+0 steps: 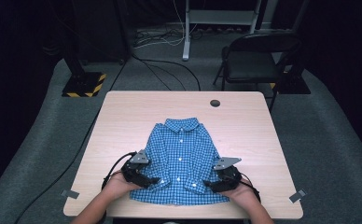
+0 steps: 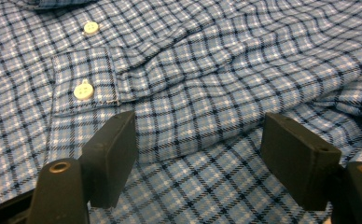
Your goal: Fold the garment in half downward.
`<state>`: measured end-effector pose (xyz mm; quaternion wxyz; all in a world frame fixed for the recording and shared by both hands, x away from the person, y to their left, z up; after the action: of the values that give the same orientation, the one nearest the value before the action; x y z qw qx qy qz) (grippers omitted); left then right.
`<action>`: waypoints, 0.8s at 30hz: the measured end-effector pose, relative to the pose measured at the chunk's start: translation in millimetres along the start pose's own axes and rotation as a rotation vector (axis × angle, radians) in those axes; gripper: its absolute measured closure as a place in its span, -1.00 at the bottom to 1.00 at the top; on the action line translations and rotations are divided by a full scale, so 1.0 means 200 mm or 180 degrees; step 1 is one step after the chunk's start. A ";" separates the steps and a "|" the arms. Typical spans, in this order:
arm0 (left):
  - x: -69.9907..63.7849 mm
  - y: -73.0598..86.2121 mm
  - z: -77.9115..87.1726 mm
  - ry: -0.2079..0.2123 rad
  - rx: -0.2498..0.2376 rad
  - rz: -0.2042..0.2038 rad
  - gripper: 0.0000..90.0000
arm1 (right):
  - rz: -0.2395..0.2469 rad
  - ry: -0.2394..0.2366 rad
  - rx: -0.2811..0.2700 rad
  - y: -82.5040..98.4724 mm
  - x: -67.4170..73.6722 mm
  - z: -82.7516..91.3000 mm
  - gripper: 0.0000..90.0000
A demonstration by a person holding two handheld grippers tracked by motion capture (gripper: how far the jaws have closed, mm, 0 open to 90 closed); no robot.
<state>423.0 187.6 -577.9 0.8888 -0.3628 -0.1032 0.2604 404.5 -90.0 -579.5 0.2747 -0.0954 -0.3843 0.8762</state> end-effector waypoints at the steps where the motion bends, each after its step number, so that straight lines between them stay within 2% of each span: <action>1: 0.00 0.00 0.00 0.0007 0.0008 -0.0013 -0.74 | 0.0000 -0.0009 0.0007 0.00 0.00 0.00 -0.40; 7: -0.01 0.00 0.01 0.0042 0.0022 -0.0021 -0.73 | 0.0016 -0.0041 0.0010 0.01 0.00 0.01 -0.40; 12: 0.00 0.00 0.01 0.0042 0.0001 0.0034 -0.70 | -0.0032 -0.0064 -0.0013 0.01 0.00 0.01 -0.45; 16: 0.02 -0.01 0.02 0.0037 -0.0044 0.0115 -0.69 | -0.0037 -0.0003 -0.0044 0.01 -0.01 0.02 -0.51; 24: 0.03 -0.01 0.03 0.0013 -0.0028 0.0116 -0.67 | -0.0096 0.0128 -0.0106 0.00 -0.04 0.04 -0.62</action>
<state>426.9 192.7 -573.0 0.8825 -0.3691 -0.0959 0.2754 408.9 -98.9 -574.0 0.2939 -0.1117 -0.3945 0.8634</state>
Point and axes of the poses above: each handheld gripper's, and its own axes: z roughly backward along the jaws, y roughly out of its underside, x roughly to its left, the point moved 7 cm from there along -z, roughly forward along the jaws, and after that the axes turned 3 degrees about -y, right-handed, at the moved point
